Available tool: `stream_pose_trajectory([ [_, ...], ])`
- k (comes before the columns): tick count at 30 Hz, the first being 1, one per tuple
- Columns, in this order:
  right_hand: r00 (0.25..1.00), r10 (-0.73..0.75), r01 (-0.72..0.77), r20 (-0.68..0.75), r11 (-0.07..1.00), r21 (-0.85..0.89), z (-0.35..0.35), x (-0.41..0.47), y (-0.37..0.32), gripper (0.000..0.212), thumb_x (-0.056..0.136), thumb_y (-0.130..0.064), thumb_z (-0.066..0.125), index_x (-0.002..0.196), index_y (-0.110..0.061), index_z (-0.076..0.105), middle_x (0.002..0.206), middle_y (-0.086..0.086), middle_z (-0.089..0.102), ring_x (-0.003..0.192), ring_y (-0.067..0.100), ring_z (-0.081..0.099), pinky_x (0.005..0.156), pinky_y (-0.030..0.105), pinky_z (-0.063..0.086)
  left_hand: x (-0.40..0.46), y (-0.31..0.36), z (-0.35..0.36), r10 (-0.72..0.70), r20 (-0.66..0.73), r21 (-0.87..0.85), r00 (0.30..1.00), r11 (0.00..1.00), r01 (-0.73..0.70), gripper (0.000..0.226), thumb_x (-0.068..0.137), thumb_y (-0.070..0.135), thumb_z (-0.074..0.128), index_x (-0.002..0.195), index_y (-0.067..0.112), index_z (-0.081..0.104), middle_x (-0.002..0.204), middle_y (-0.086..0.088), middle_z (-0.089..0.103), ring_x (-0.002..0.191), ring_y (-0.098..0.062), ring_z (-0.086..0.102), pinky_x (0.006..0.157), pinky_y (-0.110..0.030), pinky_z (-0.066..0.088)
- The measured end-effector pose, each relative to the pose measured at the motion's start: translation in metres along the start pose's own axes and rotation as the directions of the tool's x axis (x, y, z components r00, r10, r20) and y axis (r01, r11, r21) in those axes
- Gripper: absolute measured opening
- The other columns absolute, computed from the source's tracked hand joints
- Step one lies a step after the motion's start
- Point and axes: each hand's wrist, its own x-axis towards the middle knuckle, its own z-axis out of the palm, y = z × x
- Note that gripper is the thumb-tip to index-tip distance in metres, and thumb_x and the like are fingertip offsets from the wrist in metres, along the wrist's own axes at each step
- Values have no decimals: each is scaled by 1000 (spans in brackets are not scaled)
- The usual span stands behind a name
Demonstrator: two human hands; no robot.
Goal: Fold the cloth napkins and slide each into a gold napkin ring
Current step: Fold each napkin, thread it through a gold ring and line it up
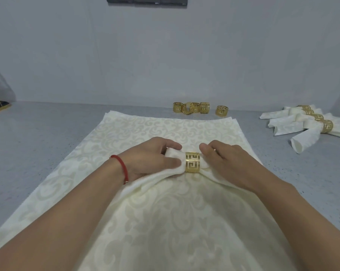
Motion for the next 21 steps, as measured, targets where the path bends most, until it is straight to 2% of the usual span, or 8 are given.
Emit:
stream_pose_trajectory([
  [2, 1000, 6, -3, 23, 991, -133, 1, 0, 0, 43, 102, -64, 33, 88, -30, 55, 84, -6, 63, 83, 18, 59, 72, 35, 44, 3, -4, 3, 64, -36, 191, 997, 980, -56, 53, 86, 28, 75, 136, 30, 57, 120, 14, 63, 103, -1, 64, 93, -25, 53],
  [5, 1000, 11, -16, -21, 961, -276, 2, 2, -1, 52, 101, -66, 30, 81, -24, 55, 83, -5, 62, 83, 20, 58, 67, 35, 41, 4, -4, 9, 122, -103, 311, 987, 947, -84, 53, 84, 34, 75, 133, 37, 55, 99, 23, 52, 88, 5, 54, 74, -14, 41],
  [7, 995, -70, 49, -70, 962, -267, -3, 3, 2, 50, 96, -71, 33, 95, -30, 61, 93, -11, 62, 89, 13, 58, 70, 34, 42, 5, -5, 9, 140, -138, 345, 981, 935, -85, 54, 84, 36, 75, 133, 39, 54, 93, 23, 50, 84, 4, 54, 70, -14, 39],
  [10, 969, -247, 241, -19, 959, -150, -7, 1, 7, 46, 84, -70, 55, 119, -39, 59, 109, -19, 58, 100, 4, 54, 85, 32, 47, 8, -5, 3, 89, -119, 310, 989, 950, -48, 55, 82, 42, 76, 133, 32, 57, 103, 18, 63, 91, 2, 62, 78, -18, 48],
  [12, 958, -287, 286, 17, 945, -159, 1, 3, 9, 45, 84, -66, 65, 122, -43, 57, 111, -21, 59, 103, 2, 52, 90, 33, 48, 7, -5, -1, 74, -101, 267, 992, 963, -45, 43, 86, 42, 72, 126, 29, 63, 86, 20, 64, 74, 6, 61, 66, -12, 45],
  [14, 957, -287, 280, -39, 950, -135, 10, 6, 9, 41, 84, -65, 68, 117, -42, 59, 107, -21, 61, 97, 1, 53, 87, 32, 49, 8, -8, -2, 91, -126, 235, 988, 970, -59, 29, 89, 38, 71, 116, 29, 69, 71, 21, 63, 63, 6, 61, 57, -8, 42],
  [17, 945, -312, 299, -97, 946, -129, 18, 8, 8, 39, 85, -65, 66, 115, -40, 61, 104, -21, 61, 96, 1, 51, 84, 30, 47, 9, -12, 0, 104, -169, 196, 980, 978, -70, 17, 86, 33, 75, 102, 29, 76, 76, 19, 71, 72, 3, 67, 66, -16, 50],
  [21, 945, -307, 291, -113, 947, -137, 19, 7, 6, 40, 88, -65, 64, 115, -36, 63, 104, -20, 63, 96, 4, 52, 82, 30, 46, 10, -8, 0, 100, -161, 219, 982, 974, -64, 12, 81, 31, 78, 93, 28, 78, 84, 10, 75, 79, -7, 71, 76, -29, 58],
])
